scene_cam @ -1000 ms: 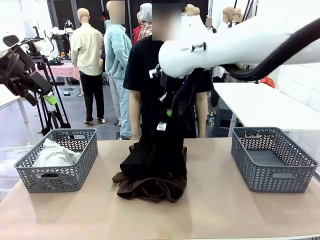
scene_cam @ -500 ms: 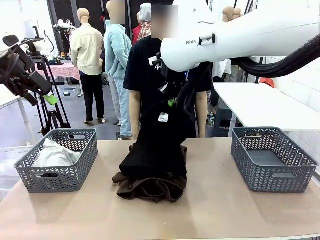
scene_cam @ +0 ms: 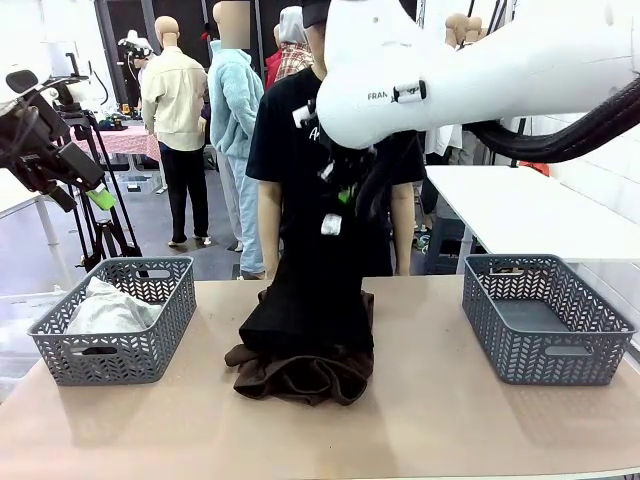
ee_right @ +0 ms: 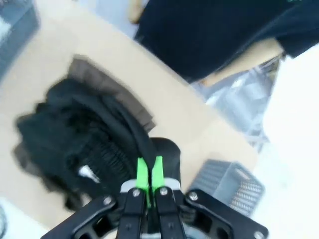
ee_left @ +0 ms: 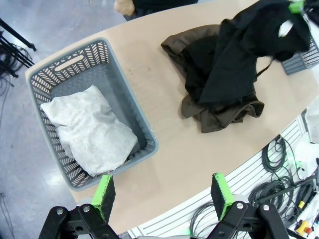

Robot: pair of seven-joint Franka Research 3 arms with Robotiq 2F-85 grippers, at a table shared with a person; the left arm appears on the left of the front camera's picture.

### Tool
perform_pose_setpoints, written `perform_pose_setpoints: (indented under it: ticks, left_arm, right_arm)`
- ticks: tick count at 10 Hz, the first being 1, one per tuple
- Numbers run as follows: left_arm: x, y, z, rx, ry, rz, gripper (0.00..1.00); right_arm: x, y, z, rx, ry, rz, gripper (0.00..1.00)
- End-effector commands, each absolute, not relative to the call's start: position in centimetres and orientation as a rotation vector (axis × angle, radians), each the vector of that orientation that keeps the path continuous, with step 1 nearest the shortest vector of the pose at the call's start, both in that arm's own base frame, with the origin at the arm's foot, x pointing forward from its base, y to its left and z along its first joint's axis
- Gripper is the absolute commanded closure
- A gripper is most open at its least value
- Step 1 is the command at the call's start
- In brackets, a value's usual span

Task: Sort the tops and bottoms.
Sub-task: Lift clothes from the center of the table with your right hand.

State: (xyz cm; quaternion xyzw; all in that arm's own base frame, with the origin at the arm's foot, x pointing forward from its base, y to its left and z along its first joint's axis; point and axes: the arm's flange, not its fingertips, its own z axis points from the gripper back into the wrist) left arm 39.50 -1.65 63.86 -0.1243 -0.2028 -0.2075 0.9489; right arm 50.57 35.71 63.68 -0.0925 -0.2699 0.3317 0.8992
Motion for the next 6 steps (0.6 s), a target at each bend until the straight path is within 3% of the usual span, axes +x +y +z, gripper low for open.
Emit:
perform_pose_setpoints:
  ticks: [1,6]
  left_arm:
    - [39.5,-1.6,63.9,-0.253,-0.415,-0.418,0.00]
    - [39.5,-1.6,63.9,-0.253,-0.415,-0.418,0.00]
  right_arm:
    - [49.8,36.7,69.7,-0.304,-0.726,0.594,1.00]
    - [47.6,37.9,79.0,-0.363,-0.965,0.543,1.00]
